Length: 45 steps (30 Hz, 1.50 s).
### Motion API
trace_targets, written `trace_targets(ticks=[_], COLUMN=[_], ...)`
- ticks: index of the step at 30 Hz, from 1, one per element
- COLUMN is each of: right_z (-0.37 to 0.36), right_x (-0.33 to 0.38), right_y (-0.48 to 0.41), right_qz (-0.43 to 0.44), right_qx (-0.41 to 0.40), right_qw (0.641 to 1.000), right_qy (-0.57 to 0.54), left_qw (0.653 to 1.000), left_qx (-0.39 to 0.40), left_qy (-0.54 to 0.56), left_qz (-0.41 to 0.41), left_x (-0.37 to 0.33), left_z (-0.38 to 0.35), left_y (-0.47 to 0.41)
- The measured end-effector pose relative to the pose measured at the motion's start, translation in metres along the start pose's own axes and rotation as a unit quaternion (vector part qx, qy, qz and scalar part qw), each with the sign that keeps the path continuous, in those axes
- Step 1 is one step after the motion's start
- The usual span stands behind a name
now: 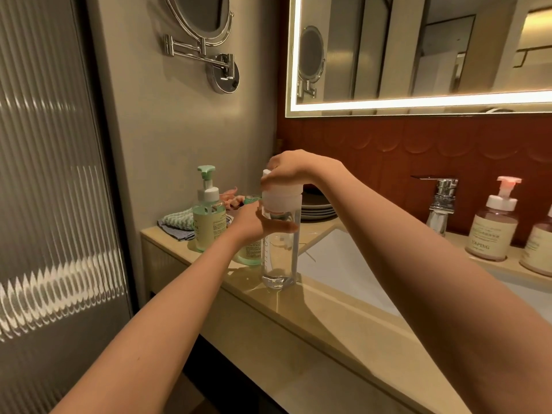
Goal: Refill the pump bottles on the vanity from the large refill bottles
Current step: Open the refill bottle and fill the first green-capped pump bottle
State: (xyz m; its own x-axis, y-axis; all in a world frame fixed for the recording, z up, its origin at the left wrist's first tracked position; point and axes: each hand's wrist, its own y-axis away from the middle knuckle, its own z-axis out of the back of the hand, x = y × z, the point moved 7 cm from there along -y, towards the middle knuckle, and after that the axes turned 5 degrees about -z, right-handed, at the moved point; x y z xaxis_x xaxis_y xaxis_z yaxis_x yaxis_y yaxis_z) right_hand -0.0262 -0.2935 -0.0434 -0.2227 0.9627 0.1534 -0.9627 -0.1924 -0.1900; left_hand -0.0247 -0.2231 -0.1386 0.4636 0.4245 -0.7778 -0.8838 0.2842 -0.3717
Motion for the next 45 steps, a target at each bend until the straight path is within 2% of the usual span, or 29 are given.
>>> trace_targets(ticks=[6,8,12,17,22,25,27,30,32,37,40,45], right_z=[0.014,0.011,-0.001,0.006,0.006,0.004,0.000,-0.005,0.001,0.007,0.016,0.032], right_x=[0.013,0.014,0.005,0.001,0.008,0.006,0.003,-0.003,-0.001,0.009,0.011,0.002], right_y=[0.012,0.013,0.013,0.009,0.009,0.007,0.002,-0.001,0.001,0.007,0.013,0.014], right_qz=[0.049,0.047,0.013,0.027,0.091,0.065,0.030,-0.025,-0.027,0.046,0.084,0.081], right_qx=[0.036,0.035,0.036,0.049,0.103,0.102,0.074,0.053,0.042,0.101,0.081,0.021], right_qw=[0.990,0.992,0.999,0.996,0.985,0.983,0.992,0.998,0.998,0.991,0.985,0.977], right_qy=[-0.127,-0.110,0.011,-0.073,-0.106,-0.134,-0.102,0.025,0.044,-0.081,-0.131,-0.197], left_qw=[0.999,0.999,1.000,0.998,0.997,0.996,0.996,0.997,0.997,0.994,0.995,0.995], left_qx=[0.036,0.037,0.029,0.044,0.063,0.076,0.075,0.068,0.070,0.096,0.090,0.078], left_qy=[-0.015,-0.006,0.003,-0.041,-0.043,-0.049,-0.039,-0.020,-0.022,-0.040,-0.021,-0.012], left_qz=[0.007,0.004,0.011,0.009,0.030,0.026,0.027,0.039,0.036,0.027,0.047,0.055], left_x=[-0.007,-0.009,-0.009,-0.012,-0.010,-0.013,-0.012,-0.008,-0.008,-0.012,-0.006,-0.006], left_z=[0.001,0.001,0.002,0.002,0.002,0.001,0.001,0.002,0.002,-0.001,0.002,0.003], left_y=[0.003,0.004,0.005,0.003,0.003,0.003,0.003,0.002,0.002,0.003,0.002,0.004])
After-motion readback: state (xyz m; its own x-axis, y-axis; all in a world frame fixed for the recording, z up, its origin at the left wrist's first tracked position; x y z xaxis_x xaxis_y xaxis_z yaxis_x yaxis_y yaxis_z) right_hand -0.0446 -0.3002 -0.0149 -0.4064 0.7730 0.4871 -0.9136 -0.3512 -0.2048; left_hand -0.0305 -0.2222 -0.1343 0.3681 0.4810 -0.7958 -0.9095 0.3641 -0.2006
